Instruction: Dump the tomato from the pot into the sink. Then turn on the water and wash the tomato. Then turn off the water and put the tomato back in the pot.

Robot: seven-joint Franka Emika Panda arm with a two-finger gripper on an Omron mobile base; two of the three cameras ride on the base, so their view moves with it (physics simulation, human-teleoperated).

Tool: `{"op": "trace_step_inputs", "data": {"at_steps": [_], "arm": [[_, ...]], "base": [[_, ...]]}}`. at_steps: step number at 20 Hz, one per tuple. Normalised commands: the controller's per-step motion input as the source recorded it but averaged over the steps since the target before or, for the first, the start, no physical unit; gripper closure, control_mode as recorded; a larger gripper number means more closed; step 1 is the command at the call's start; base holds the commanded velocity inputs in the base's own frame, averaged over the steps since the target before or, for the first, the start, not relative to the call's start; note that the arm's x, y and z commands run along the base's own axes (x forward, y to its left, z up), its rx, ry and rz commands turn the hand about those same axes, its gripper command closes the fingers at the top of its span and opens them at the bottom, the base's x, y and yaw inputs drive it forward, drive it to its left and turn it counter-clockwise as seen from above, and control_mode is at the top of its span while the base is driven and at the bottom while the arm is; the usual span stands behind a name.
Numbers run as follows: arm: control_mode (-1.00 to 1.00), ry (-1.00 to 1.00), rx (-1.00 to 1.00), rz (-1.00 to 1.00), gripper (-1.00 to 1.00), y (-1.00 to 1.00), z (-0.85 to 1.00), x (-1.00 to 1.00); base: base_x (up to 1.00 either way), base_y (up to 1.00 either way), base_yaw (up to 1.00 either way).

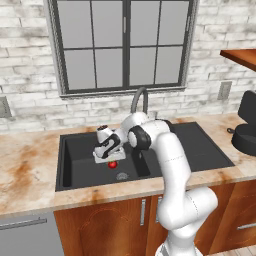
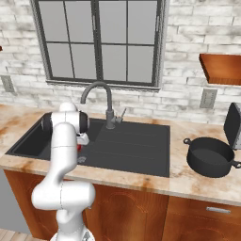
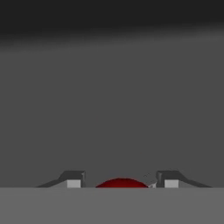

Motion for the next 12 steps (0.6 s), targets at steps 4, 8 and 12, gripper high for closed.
{"op": "trace_step_inputs", "data": {"at_steps": [4,8,12], "arm": [[-1.00,-0.06,0.00,0.00,1.00,-0.01,0.78,-0.41],[-1.00,-0.07,0.00,0.00,1.00,-0.10,0.78,-0.67],[-1.00,-0.09,0.00,0.00,1.00,-0.11,0.70,-0.77]], "base": [[0.00,0.00,0.00],[0.00,0.00,0.00],[0.00,0.00,0.00]]}}
